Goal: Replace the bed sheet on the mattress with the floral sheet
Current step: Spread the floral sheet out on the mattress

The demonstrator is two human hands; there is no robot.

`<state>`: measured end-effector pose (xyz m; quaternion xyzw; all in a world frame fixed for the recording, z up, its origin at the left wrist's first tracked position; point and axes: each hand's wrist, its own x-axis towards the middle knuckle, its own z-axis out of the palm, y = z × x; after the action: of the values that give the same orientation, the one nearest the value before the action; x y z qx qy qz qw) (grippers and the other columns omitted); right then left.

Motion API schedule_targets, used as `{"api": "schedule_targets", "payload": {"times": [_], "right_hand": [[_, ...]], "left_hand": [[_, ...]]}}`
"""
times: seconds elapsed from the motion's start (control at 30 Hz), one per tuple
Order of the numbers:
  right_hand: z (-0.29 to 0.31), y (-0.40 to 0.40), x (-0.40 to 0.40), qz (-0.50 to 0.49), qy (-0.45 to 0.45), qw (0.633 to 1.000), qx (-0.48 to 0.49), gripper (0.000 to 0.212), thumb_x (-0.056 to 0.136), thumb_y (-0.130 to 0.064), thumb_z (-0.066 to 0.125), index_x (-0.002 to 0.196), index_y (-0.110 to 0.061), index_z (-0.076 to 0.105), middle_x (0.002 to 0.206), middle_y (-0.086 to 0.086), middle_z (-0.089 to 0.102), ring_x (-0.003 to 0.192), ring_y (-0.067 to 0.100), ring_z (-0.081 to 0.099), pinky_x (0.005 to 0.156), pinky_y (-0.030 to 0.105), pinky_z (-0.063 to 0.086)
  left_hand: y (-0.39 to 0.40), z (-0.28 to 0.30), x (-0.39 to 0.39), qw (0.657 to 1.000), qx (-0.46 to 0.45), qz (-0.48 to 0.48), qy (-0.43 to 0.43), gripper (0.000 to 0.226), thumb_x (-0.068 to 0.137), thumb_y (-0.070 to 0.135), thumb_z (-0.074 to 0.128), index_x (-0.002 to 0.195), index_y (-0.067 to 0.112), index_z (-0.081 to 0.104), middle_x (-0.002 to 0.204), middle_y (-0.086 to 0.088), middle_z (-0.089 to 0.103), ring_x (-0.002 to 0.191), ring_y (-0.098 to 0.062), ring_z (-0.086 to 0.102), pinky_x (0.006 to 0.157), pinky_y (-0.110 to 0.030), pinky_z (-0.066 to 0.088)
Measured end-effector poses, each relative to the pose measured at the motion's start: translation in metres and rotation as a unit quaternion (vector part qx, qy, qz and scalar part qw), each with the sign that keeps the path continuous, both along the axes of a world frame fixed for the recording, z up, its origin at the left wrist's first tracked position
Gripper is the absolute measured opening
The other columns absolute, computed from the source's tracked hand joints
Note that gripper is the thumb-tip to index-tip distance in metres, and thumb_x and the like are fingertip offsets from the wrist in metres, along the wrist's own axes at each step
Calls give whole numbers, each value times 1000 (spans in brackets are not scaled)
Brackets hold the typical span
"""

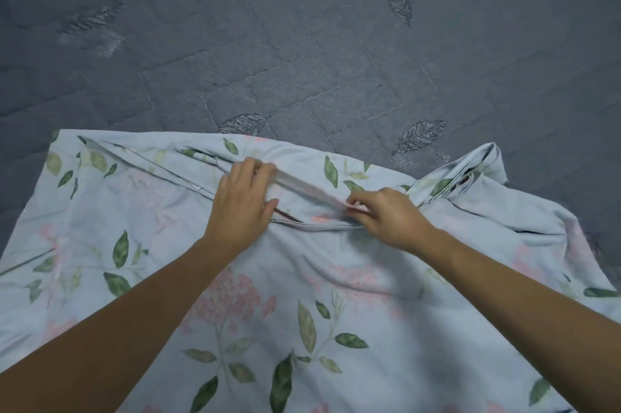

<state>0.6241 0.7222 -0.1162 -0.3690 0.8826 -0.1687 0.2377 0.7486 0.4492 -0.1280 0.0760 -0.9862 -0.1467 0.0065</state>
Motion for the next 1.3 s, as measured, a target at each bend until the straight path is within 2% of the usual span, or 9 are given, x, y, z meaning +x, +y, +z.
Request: {"api": "schedule_targets", "payload": {"times": [0.1, 0.17, 0.27, 0.4, 0.67, 0.8, 0.93, 1.1, 1.3], "right_hand": [[-4, 8, 20, 54, 21, 998, 18, 8, 94, -33, 67, 97, -26, 63, 79, 6, 70, 82, 37, 67, 60, 37, 41], [-5, 12, 26, 68, 10, 997, 39, 19, 90, -28, 68, 108, -27, 70, 84, 5, 73, 86, 34, 68, 65, 37, 47], [-7, 17, 30, 71, -11, 997, 42, 22, 86, -24, 72, 108, -27, 76, 81, 2, 75, 84, 31, 70, 67, 36, 51], [-6, 17, 22, -25, 9, 1000, 2, 13, 87, -16, 64, 95, -24, 68, 88, -6, 66, 88, 26, 64, 65, 37, 48], [13, -32, -16, -191, 98, 974, -77, 23, 94, -7, 47, 113, -19, 47, 102, 6, 67, 83, 34, 59, 67, 44, 45], [19, -68, -8, -69, 174, 975, -122, 38, 70, 9, 47, 102, -10, 54, 110, 10, 54, 95, 34, 51, 74, 44, 43], [2, -83, 12, 68, 197, 977, -47, 25, 70, -15, 62, 95, -20, 64, 123, 7, 55, 111, 32, 49, 90, 44, 34], [-30, -87, 26, 67, 125, 988, 68, 29, 77, -31, 75, 102, -19, 68, 101, 3, 60, 95, 30, 56, 76, 40, 39], [-30, -80, 14, -19, 85, 995, 40, 2, 93, -13, 57, 93, -12, 57, 95, 8, 57, 87, 34, 54, 60, 37, 36]], "left_hand": [[-2, 1, -8, 1000, 20, -2, -23, 82, 76, 38, 78, 149, 22, 44, 150, -10, 40, 136, -35, 41, 108, -49, 37], [-7, -4, -12, 999, 10, -24, -44, 75, 75, 39, 79, 143, 24, 53, 150, -10, 44, 138, -34, 41, 112, -49, 33], [-14, -14, -7, 995, -15, -45, -90, 51, 72, 26, 85, 119, 27, 66, 124, 1, 57, 121, -27, 50, 100, -45, 36], [-21, -15, 6, 997, -1, -6, -72, 47, 71, 5, 75, 115, 21, 66, 113, -1, 58, 107, -31, 55, 78, -43, 40], [-42, -3, -9, 999, 7, 46, -26, 15, 90, 9, 63, 105, 14, 62, 81, -10, 67, 84, -37, 62, 71, -43, 40], [-57, 6, -20, 995, 78, 68, -7, 16, 97, 10, 58, 109, 17, 50, 93, -5, 65, 81, -36, 59, 65, -43, 44], [-75, 11, -28, 997, 11, 55, 44, 33, 83, -10, 56, 104, 14, 50, 110, -8, 51, 99, -33, 51, 79, -46, 40], [-85, 0, -18, 998, -47, -37, 12, 21, 89, 13, 69, 106, 17, 57, 112, -6, 51, 102, -30, 49, 80, -44, 38], [-100, -12, -22, 991, 70, 51, -103, 64, 79, 46, 83, 129, 22, 51, 126, -4, 45, 118, -28, 48, 97, -47, 45]]}}
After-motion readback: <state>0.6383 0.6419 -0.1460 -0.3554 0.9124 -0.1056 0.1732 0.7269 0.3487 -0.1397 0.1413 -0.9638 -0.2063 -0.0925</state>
